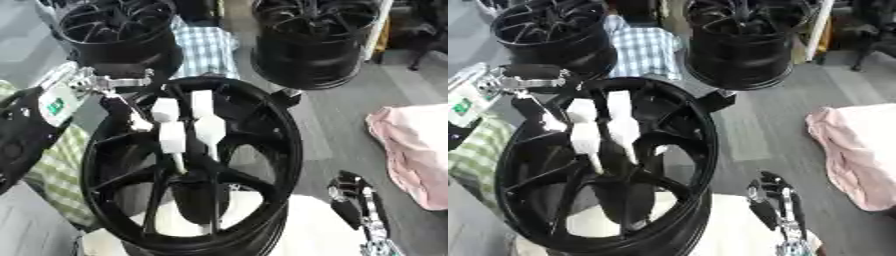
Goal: Pull the pin out of the wheel hub.
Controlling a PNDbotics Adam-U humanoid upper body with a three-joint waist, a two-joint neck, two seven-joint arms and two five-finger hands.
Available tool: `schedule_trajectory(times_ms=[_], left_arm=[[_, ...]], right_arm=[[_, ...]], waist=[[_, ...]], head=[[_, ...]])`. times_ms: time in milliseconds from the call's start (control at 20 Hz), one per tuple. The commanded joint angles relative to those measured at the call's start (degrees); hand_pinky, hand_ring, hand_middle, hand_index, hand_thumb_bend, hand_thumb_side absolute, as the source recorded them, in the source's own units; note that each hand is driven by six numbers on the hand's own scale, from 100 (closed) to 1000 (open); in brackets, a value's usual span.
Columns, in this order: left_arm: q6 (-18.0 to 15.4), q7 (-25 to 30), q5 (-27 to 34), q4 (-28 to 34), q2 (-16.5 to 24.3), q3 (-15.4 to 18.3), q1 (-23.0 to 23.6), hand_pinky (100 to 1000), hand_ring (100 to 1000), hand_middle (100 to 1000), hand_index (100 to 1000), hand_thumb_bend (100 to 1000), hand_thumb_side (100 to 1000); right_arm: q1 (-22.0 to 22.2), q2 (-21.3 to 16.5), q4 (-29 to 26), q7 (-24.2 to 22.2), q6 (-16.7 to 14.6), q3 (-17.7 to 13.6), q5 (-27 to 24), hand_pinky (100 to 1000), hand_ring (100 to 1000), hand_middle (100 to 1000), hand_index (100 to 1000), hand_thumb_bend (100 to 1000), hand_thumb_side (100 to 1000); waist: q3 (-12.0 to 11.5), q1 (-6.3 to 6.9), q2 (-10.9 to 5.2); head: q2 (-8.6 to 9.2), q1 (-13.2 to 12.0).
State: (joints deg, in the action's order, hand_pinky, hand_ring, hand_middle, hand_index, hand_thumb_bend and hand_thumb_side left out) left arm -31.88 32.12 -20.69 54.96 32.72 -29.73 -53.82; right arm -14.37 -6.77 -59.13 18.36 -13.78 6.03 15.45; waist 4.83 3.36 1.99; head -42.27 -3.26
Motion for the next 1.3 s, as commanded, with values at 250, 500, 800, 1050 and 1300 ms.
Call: schedule_trajectory(times_ms=[250,500,800,1050,1300], left_arm=[[-20.09,19.84,3.93,-0.29,1.58,1.82,-0.75,760,588,425,584,243,352],[-20.09,19.84,7.45,1.27,4.41,4.74,-1.5,766,590,424,585,250,352],[-18.27,19.84,12.04,4.34,10.21,11.93,-2.65,782,604,436,604,257,367],[-11.33,19.84,17.69,8.33,17.88,22.37,1.54,789,623,451,626,261,388],[-6.21,19.84,18.28,7.72,23.49,29.57,15.2,778,648,491,672,260,393]], right_arm=[[-0.75,-0.22,-0.53,-0.07,0.05,0.08,0.33,752,739,710,802,100,346],[-0.65,-0.33,-0.4,0.02,0.11,-0.02,0.18,752,739,710,802,100,347],[-0.47,-0.49,-0.14,0.15,0.16,-0.21,-0.1,752,739,710,802,100,349],[-0.37,-0.63,-0.02,0.45,0.26,-0.49,-0.27,752,739,710,802,100,348],[-0.42,-0.94,-0.34,0.74,0.56,-0.78,0.0,753,739,710,802,100,347]], waist=[[-0.18,-0.25,-0.46],[-0.48,-0.25,-0.54],[-1.15,-0.22,-0.7],[-2.01,-0.23,-0.73],[-2.55,-0.36,-0.56]], head=[[-0.14,-0.19],[-0.08,-0.16],[-0.02,0.2],[0.11,0.97],[0.46,1.83]])
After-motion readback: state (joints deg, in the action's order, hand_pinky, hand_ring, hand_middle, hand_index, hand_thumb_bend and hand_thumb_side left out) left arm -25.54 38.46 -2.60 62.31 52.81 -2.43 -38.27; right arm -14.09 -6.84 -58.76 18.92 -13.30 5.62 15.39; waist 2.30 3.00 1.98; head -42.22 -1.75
